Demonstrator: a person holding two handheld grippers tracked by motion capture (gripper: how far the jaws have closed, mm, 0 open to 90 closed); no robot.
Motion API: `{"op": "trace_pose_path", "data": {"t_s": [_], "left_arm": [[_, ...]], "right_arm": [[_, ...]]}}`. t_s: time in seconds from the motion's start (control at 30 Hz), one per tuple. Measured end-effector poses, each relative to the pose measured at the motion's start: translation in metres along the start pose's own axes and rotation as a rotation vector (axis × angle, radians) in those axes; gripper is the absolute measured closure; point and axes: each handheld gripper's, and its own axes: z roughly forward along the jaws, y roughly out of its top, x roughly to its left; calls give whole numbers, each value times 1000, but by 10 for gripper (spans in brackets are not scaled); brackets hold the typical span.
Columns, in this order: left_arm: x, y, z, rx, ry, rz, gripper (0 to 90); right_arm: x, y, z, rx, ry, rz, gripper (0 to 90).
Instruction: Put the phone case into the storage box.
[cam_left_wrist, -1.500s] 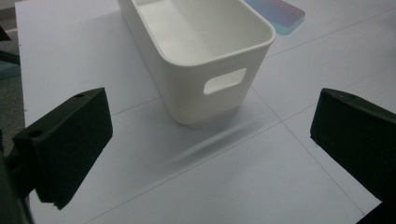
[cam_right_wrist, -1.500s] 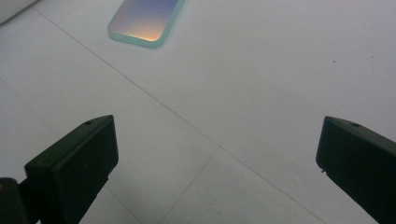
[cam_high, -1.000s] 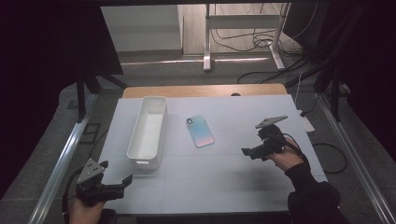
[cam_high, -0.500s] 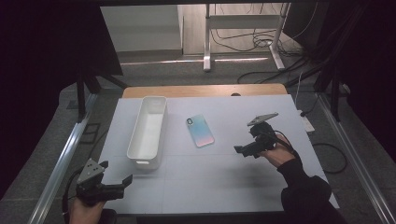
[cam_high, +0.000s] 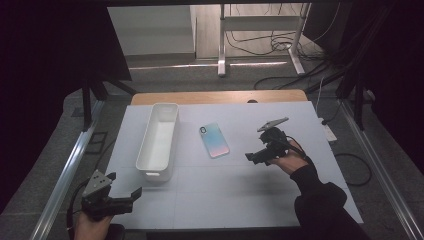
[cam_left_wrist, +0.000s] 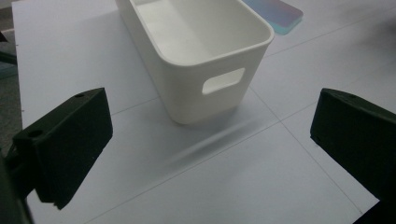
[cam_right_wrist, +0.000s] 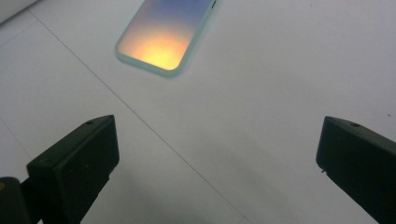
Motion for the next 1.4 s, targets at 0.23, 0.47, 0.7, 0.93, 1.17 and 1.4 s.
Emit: {"op": "trace_pose_path", "data": {"t_s": [0.23, 0.47, 0.7, 0.93, 1.17, 1.4], "left_arm": [[0, 0, 0, 0, -1, 1, 0], [0, 0, 0, 1, -2, 0, 0], [0, 0, 0, 1, -2, 2, 0], [0, 0, 0, 2, -4, 2, 0], [0, 0, 0, 2, -5, 2, 0], [0, 0, 0, 2, -5, 2, 0]], "right_arm": [[1, 9, 12, 23, 10, -21, 0], [5, 18, 21, 33, 27, -32, 0], [8, 28, 33, 50, 58, -39, 0], [11, 36, 42, 56, 63, -57, 0], [10, 43, 51, 65, 57, -61, 25], [10, 51, 59, 66, 51, -78, 121]]}}
